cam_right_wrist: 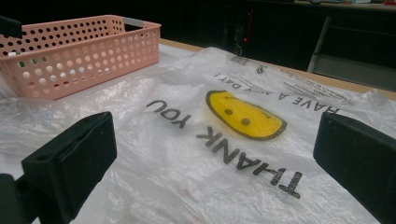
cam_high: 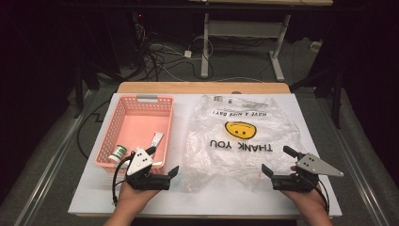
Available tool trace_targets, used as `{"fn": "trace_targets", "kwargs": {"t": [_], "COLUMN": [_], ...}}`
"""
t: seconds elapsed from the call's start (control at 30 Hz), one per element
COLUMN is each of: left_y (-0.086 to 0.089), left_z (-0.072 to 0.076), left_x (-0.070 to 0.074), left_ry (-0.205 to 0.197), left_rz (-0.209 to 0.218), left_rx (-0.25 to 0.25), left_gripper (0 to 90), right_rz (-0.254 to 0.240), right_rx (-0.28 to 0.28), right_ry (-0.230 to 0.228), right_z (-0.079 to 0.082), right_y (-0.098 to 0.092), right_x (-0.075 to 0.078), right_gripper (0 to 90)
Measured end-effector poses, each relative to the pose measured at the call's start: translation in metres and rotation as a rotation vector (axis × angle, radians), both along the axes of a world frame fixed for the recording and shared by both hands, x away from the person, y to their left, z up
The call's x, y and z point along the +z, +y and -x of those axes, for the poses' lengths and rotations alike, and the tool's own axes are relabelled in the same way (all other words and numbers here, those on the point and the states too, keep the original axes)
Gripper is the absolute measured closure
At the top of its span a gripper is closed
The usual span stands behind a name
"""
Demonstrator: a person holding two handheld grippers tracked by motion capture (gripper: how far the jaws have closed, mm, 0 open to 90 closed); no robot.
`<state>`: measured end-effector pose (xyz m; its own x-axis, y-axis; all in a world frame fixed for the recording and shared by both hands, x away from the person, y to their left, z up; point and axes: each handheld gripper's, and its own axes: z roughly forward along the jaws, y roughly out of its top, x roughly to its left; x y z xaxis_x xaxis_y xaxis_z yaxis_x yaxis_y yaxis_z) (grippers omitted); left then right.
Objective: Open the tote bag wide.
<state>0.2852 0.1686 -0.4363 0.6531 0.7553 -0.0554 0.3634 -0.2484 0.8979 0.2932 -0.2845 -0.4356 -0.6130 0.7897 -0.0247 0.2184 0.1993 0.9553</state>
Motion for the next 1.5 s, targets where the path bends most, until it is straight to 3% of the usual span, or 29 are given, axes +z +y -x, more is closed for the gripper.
{"fn": "trace_targets", "kwargs": {"t": [0.6,0.93,1.2,1.23,1.5], "left_y": [0.001,0.002,0.002,0.003,0.002], "left_z": [0.002,0.002,0.002,0.002,0.002], "left_x": [0.002,0.002,0.002,0.002,0.002], "left_ry": [-0.009,-0.007,-0.005,-0.004,-0.004], "left_rz": [-0.006,-0.008,-0.008,-0.007,-0.010], "left_rx": [-0.009,-0.008,-0.007,-0.006,-0.005], "left_gripper": [0.0,0.0,0.0,0.0,0.0], "right_rz": [0.001,-0.011,0.018,0.025,0.048], "right_rx": [0.004,-0.111,-0.215,-0.246,-0.297], "right_ry": [-0.020,0.002,0.072,0.101,0.199], "right_z": [0.001,-0.006,-0.016,-0.020,-0.029], "right_y": [-0.002,-0.038,-0.067,-0.075,-0.092], "right_x": [0.007,0.012,0.002,-0.002,-0.018], "right_gripper": [0.3,0.3,1.8,2.7,7.8]}}
